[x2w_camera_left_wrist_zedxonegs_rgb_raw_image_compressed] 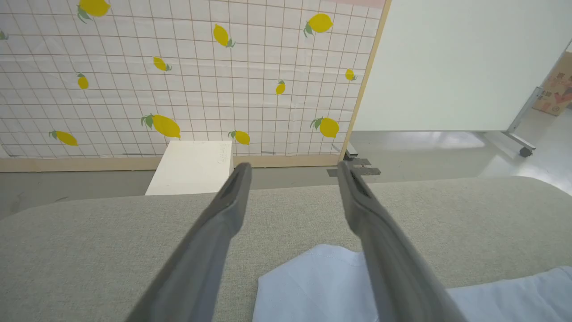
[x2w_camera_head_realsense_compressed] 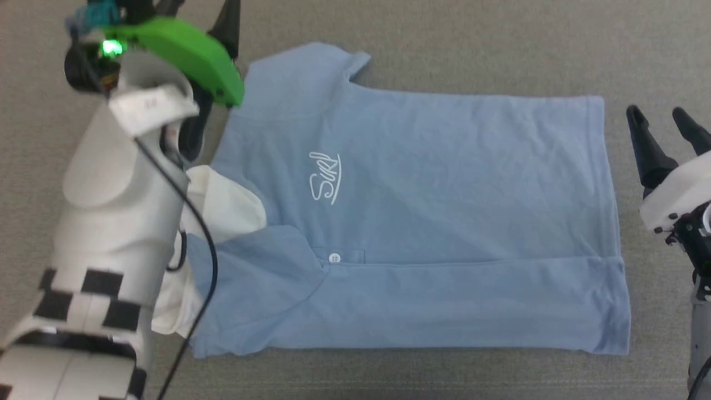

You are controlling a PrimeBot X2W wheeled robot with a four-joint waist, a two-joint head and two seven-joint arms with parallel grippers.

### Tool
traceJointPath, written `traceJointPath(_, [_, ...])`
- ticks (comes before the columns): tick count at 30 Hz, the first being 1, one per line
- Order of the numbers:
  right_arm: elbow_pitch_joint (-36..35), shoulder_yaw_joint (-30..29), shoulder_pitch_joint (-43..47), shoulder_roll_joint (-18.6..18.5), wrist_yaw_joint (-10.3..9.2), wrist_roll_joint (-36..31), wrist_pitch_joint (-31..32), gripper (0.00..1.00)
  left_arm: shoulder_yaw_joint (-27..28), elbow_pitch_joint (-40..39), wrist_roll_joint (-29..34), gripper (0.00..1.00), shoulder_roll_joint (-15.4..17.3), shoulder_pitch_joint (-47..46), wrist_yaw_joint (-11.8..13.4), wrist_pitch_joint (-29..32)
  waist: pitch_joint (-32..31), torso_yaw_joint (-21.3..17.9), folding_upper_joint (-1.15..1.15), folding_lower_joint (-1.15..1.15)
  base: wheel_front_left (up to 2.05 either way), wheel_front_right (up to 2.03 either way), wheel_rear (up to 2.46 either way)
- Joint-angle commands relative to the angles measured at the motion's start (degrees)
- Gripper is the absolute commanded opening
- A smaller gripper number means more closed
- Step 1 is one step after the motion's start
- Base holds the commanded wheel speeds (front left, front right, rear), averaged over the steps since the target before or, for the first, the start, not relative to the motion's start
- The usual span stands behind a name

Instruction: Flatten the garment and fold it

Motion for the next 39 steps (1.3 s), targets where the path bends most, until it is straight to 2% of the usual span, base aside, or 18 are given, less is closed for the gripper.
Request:
traceJointPath(1, [-0.3,0.4,-1.2,0.2,-0.08,0.4,-0.5,1.00,-0.9,2.3,0.8,1.00,-0.2,-3.2,-0.4,2.0,7.8,-3.5,0.00,-0.01,0.00,0.00,0.00])
traceJointPath(2, [-0.4,0.5,-1.4,0.2,-0.08,0.5,-0.6,1.00,-1.2,3.4,1.0,1.00,-0.2,-4.7,-0.5,3.0,8.4,-3.9,0.00,-0.01,0.00,0.00,0.00])
traceJointPath(4, [-0.4,1.0,-1.9,0.3,-0.08,0.7,-1.1,1.00,-2.3,7.9,1.3,1.00,0.1,-9.0,-0.4,9.2,10.1,-5.2,0.00,-0.01,0.00,0.00,0.00])
traceJointPath(12, [-0.7,1.0,-1.5,1.2,-0.08,1.2,-2.6,1.00,-3.9,20.1,1.4,1.00,1.5,-19.1,4.3,33.2,14.2,-8.5,0.00,-0.01,0.00,0.00,0.00])
traceJointPath(17, [-0.4,0.2,-0.9,1.7,-0.08,0.9,-3.5,1.00,-5.5,23.1,2.1,1.00,1.5,-20.7,7.3,43.4,15.1,-8.6,0.00,-0.01,0.00,0.00,0.00])
traceJointPath(21, [-0.1,0.3,-1.0,2.0,-0.08,0.9,-3.6,1.00,-6.4,24.0,2.1,1.00,1.0,-20.3,8.6,49.4,15.5,-8.2,0.00,-0.01,0.00,0.00,0.00])
traceJointPath(22, [-0.2,0.4,-1.2,2.1,-0.08,0.8,-3.5,1.00,-6.4,24.0,1.8,0.56,0.7,-20.1,8.8,50.8,15.6,-8.1,0.00,-0.01,0.00,0.00,0.00])
traceJointPath(23, [-0.2,0.4,-1.4,2.0,-0.08,0.8,-3.4,1.00,-6.3,23.8,1.4,0.00,0.5,-19.9,8.8,51.5,15.6,-7.9,0.00,-0.01,0.00,0.00,0.00])
traceJointPath(25, [-0.5,0.5,-1.9,1.6,-0.08,0.6,-3.0,1.00,-5.8,23.1,0.2,0.00,0.0,-19.4,8.3,53.1,15.6,-7.5,0.00,-0.01,0.00,0.00,0.00])
traceJointPath(31, [-1.6,0.9,-6.1,-1.3,-0.08,-0.5,-0.2,1.00,-4.0,18.3,-2.4,0.00,-0.6,-18.5,7.8,51.5,15.1,-5.9,0.00,-0.01,0.00,0.00,0.00])
traceJointPath(34, [-0.5,2.0,-10.2,-3.1,-0.08,-0.6,4.7,1.00,-2.8,15.7,-3.8,0.00,-0.7,-17.8,7.6,50.2,14.7,-5.1,0.00,-0.01,0.00,0.00,0.00])
traceJointPath(39, [4.3,7.5,-17.8,-8.6,-0.08,-1.8,16.1,1.00,-2.0,11.3,-5.0,0.00,-0.5,-17.0,6.9,49.3,15.0,-3.6,0.00,-0.01,0.00,0.00,0.00])
